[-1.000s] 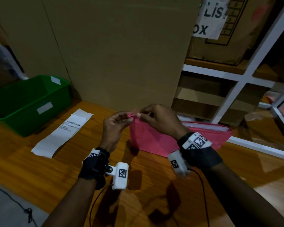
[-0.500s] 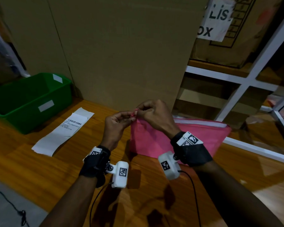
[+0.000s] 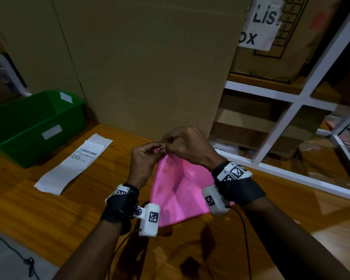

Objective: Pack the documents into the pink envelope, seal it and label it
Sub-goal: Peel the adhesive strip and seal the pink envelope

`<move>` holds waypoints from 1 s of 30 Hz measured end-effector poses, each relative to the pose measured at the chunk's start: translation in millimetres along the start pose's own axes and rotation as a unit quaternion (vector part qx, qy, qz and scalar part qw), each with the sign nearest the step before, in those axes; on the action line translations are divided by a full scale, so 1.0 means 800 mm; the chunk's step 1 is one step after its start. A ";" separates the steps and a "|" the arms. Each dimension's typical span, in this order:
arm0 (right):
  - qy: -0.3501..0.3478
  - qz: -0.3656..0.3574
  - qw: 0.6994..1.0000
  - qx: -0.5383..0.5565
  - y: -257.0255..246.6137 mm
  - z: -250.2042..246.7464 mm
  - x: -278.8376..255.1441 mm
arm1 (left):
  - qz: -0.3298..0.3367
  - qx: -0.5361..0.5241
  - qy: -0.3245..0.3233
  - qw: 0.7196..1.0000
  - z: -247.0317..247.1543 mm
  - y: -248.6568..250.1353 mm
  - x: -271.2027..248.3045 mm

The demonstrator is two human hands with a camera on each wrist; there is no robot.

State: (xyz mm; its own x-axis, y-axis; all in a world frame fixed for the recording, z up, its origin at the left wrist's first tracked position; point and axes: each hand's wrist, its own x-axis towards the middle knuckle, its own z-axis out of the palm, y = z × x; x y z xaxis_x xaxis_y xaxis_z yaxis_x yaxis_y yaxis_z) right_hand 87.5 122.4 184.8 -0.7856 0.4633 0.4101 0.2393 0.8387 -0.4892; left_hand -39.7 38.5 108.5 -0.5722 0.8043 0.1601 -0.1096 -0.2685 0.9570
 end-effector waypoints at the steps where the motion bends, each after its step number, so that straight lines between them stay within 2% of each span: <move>1: -0.007 0.000 1.000 -0.001 0.000 0.001 0.001 | 0.000 0.003 -0.001 1.000 -0.002 0.001 0.000; 9: -0.016 0.009 1.000 -0.001 0.003 0.008 0.005 | 0.009 0.012 -0.002 1.000 -0.009 0.020 -0.001; 18: -0.081 -0.029 0.994 -0.071 -0.010 -0.021 0.002 | 0.032 -0.015 -0.032 0.999 -0.004 0.042 -0.005; 23: -0.063 -0.024 0.997 0.022 -0.008 -0.030 0.000 | 0.045 -0.004 -0.049 0.998 -0.002 0.050 -0.006; 26: -0.027 0.041 0.993 0.103 -0.006 -0.031 -0.007 | 0.055 -0.003 -0.045 0.997 -0.001 0.054 -0.006; 30: 0.029 0.090 0.980 0.177 -0.009 -0.032 -0.015 | 0.068 0.010 -0.042 0.997 -0.001 0.058 -0.005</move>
State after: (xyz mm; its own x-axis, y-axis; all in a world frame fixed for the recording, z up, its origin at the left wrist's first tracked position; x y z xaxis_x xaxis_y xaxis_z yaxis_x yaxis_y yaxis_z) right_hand 109.9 118.3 203.4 -0.7126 0.6187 0.3307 0.1503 0.5951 -0.7894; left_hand -42.9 22.1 152.3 -0.5105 0.8031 0.3074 -0.0198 -0.3684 0.9295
